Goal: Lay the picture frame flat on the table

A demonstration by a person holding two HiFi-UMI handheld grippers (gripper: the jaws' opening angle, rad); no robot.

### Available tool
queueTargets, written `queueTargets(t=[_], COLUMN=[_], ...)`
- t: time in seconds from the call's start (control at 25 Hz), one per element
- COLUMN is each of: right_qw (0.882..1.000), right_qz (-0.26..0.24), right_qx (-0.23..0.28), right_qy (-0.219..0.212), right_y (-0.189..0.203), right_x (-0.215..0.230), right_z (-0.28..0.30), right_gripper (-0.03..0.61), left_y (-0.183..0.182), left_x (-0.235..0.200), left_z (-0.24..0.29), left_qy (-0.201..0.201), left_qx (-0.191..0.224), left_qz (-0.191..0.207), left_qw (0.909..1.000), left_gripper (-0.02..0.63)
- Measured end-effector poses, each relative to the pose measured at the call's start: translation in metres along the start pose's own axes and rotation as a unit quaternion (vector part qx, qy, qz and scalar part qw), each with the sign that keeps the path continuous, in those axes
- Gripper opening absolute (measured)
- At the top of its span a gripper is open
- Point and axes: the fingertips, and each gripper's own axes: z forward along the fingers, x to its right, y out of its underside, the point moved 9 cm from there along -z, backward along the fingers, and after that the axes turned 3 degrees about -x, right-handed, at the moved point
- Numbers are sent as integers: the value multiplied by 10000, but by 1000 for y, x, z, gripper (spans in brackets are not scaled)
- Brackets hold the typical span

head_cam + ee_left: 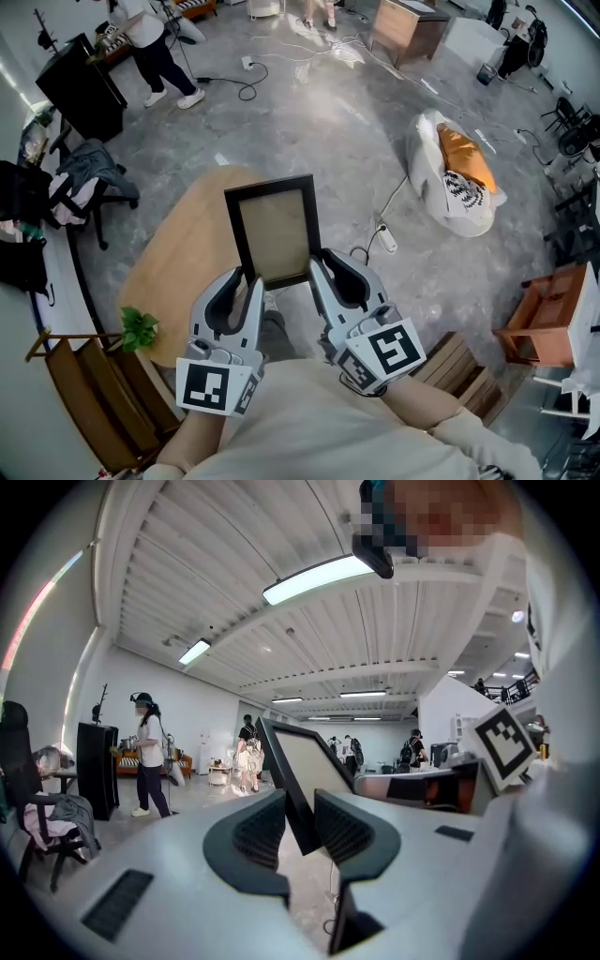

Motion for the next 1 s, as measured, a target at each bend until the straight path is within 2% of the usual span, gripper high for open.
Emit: queueTargets(t=[0.28,0.68,1.0], right_qw=[9996,9979,9966], right_qz=[88,151,187], right_qx=[-259,-621,-802], right_qy=[45,64,71], right_y=[-8,-24,-30], right_x=[17,37,50], right_z=[88,239,341], right_gripper=[52,54,54], left_y=[-8,-23,-28], left_x=[-71,-196,-278], left_z=[57,148,205], left_qy=[43,53,40], left_qx=[-201,-493,-597], left_qz=[-171,-463,-672], left_qw=[9996,9977,9959], left_gripper=[94,94,94])
